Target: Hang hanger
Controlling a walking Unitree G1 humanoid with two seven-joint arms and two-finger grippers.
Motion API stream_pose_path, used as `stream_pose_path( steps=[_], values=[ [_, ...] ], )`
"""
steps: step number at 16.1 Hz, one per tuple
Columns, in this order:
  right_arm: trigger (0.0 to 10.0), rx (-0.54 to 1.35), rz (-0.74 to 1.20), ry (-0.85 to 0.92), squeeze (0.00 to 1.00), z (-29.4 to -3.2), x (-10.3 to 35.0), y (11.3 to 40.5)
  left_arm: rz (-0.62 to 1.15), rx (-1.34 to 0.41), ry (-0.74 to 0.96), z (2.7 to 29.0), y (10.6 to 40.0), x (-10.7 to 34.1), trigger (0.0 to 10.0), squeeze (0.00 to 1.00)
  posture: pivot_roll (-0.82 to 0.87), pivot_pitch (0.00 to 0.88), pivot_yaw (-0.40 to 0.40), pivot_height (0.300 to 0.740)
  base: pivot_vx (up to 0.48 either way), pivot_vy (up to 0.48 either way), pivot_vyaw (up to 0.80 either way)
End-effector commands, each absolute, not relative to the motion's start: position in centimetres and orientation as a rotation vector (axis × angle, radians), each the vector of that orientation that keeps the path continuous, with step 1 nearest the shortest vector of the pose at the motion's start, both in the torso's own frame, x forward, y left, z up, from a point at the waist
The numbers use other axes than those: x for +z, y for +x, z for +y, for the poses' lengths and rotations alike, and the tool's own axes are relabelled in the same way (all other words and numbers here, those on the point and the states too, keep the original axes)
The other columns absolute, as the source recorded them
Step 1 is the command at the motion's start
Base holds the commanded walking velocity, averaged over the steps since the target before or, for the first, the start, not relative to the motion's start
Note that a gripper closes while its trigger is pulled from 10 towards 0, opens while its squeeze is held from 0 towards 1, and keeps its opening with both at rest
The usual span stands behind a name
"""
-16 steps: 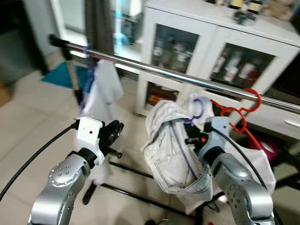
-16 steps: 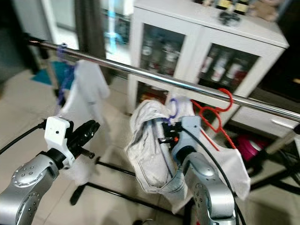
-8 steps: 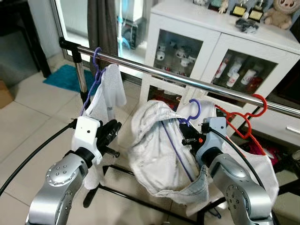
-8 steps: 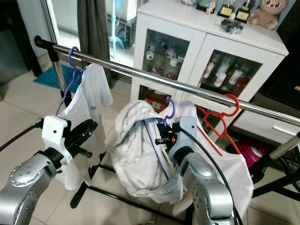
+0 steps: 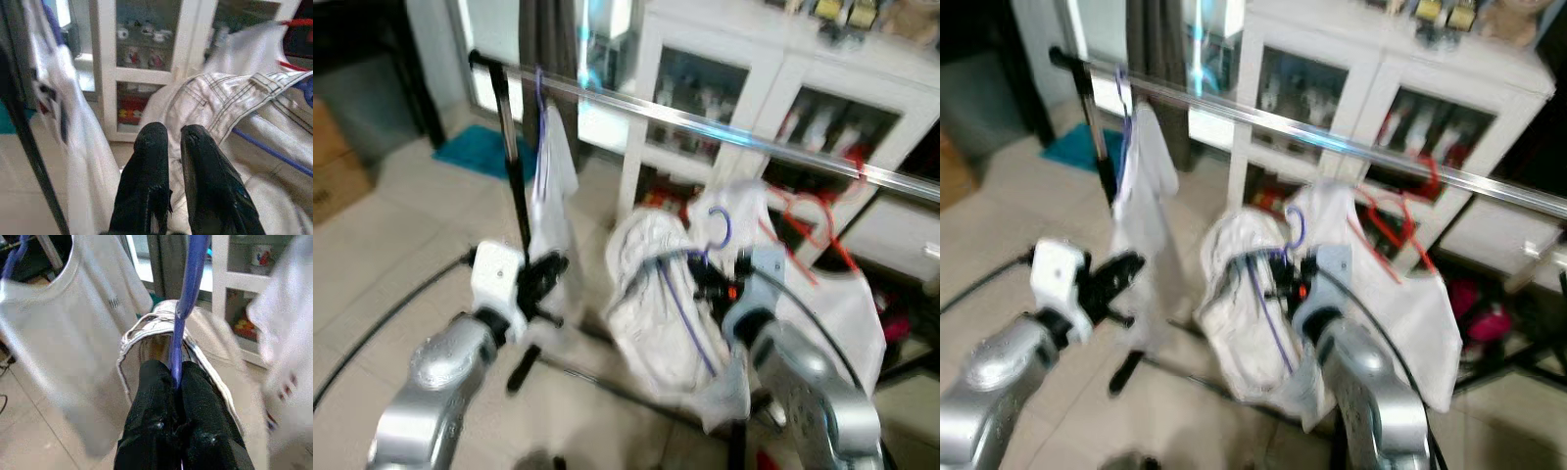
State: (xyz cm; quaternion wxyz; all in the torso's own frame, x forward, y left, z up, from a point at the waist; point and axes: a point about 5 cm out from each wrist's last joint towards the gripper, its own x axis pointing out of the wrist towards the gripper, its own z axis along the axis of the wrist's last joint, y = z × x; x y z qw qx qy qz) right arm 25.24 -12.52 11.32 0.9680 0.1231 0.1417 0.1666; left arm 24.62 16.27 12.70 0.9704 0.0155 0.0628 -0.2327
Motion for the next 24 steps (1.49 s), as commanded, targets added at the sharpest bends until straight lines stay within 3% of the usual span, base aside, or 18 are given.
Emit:
stream_pose_path(
  steps=[1, 8, 12, 18, 21, 24],
  values=[
    [10.0, 0.334, 0.229, 0.261, 0.00, -13.0, 12.3, 25.4, 0.111, -0.484, 0.046, 16.1, 24.8, 13.0, 10.0, 0.00, -0.06, 0.000, -0.096, 0.740, -0.307, 0.000, 0.00],
    [10.0, 0.378, 0.257, 0.260, 0.00, -12.5, 11.8, 25.1, 0.116, -0.477, 0.050, 16.5, 24.2, 12.9, 10.0, 0.00, -0.05, 0.000, -0.112, 0.740, -0.299, 0.000, 0.00],
    [10.0, 0.371, 0.253, 0.259, 0.00, -13.0, 12.0, 25.3, 0.104, -0.485, 0.025, 15.9, 24.5, 13.0, 10.0, 0.00, -0.06, 0.000, -0.113, 0.740, 0.000, 0.000, 0.00],
    [10.0, 0.398, 0.262, 0.266, 0.00, -12.5, 12.0, 25.5, 0.108, -0.470, 0.023, 16.3, 24.1, 13.2, 10.0, 0.00, -0.04, 0.000, -0.124, 0.740, 0.000, 0.456, -0.80],
    [10.0, 0.406, 0.235, 0.248, 0.00, -12.5, 12.6, 25.7, 0.095, -0.485, 0.090, 16.0, 25.1, 13.3, 10.0, 0.00, -0.06, 0.000, -0.109, 0.740, 0.000, -0.320, -0.20],
    [10.0, 0.419, 0.211, 0.227, 0.00, -12.4, 13.3, 26.4, 0.080, -0.472, 0.051, 16.1, 26.0, 13.5, 10.0, 0.00, -0.07, 0.000, -0.105, 0.740, 0.000, -0.160, 0.00]
  ],
)
